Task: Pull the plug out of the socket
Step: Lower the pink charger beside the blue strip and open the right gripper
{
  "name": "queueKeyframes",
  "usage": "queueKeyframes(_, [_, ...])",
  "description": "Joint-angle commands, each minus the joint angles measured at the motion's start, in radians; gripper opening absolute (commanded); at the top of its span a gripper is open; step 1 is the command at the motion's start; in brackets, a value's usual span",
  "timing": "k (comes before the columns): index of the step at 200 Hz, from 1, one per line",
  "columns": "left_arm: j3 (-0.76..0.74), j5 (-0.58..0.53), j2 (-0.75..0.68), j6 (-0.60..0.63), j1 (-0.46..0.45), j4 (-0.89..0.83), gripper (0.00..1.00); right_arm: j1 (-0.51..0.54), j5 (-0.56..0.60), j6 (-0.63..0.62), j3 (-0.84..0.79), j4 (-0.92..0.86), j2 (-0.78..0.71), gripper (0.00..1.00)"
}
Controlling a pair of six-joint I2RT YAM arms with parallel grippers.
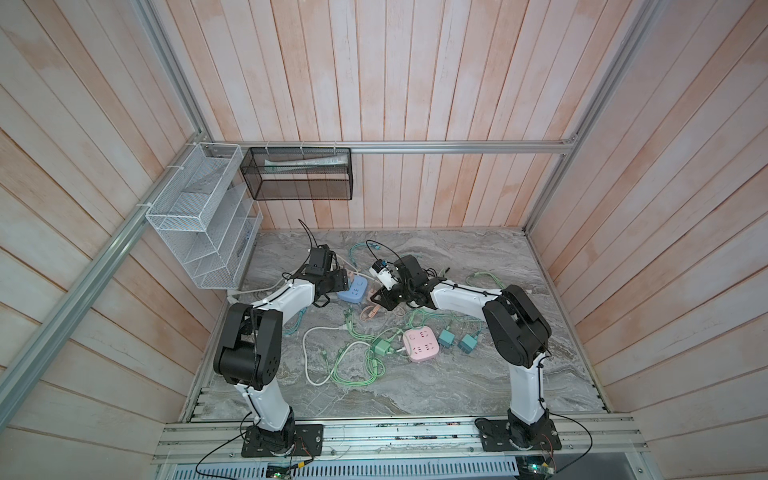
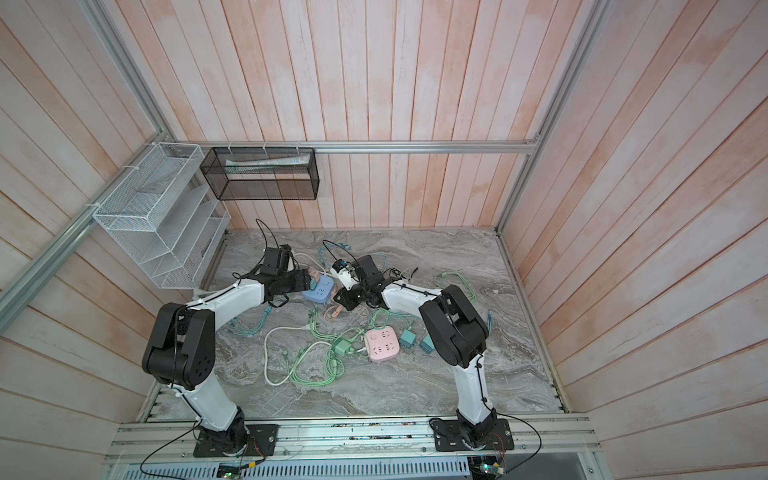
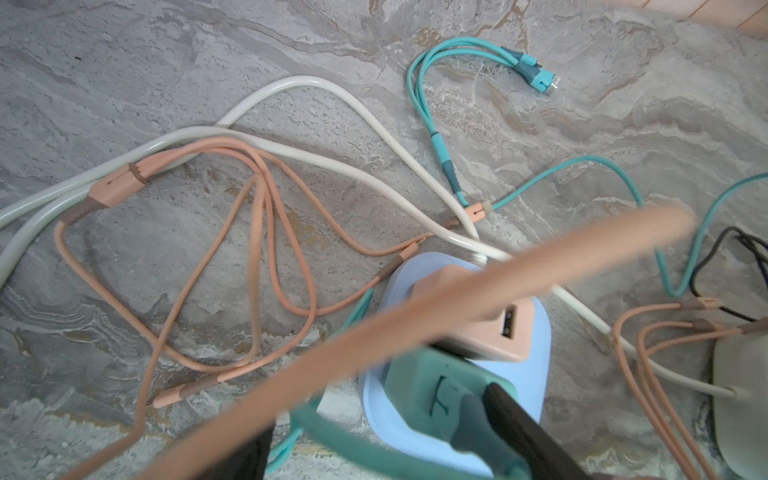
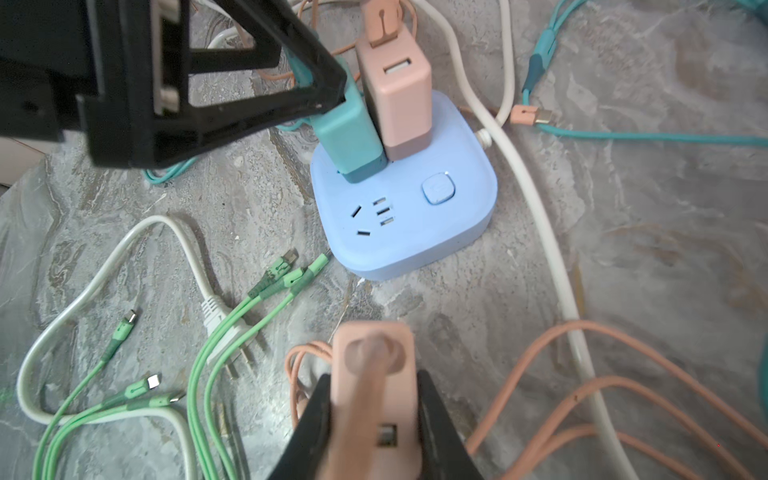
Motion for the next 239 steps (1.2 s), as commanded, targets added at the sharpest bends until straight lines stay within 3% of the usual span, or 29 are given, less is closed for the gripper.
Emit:
queueKeyframes(1, [-0.060, -0.055, 0.036, 0.016, 0.016, -0.164, 0.80, -0.003, -0.030, 0.026, 0.018, -0.059, -0.001, 0.01])
queueKeyframes(104, [-0.067, -0.032, 0.010, 0.017, 0.004, -0.146, 0.80, -0.030, -0.043, 0.049, 0.117, -0.125, 0.088, 0.15])
queueKeyframes(135, [-0.060, -0.029, 0.005, 0.027, -0.010, -0.134, 0.81, -0.030, -0.038, 0.042, 0.142, -0.155, 0.104, 0.30])
queueKeyframes(185, [-0.045, -0.039, -0.022, 0.037, -0.022, -0.131, 0.83, -0.033, 0.008, 0.031, 0.148, -0.166, 0.090, 0.44])
queueKeyframes(239, [-0.056, -0.063, -0.052, 0.044, -0.029, -0.124, 0.83, -0.036, 0.063, 0.021, 0.175, -0.202, 0.075, 0.47])
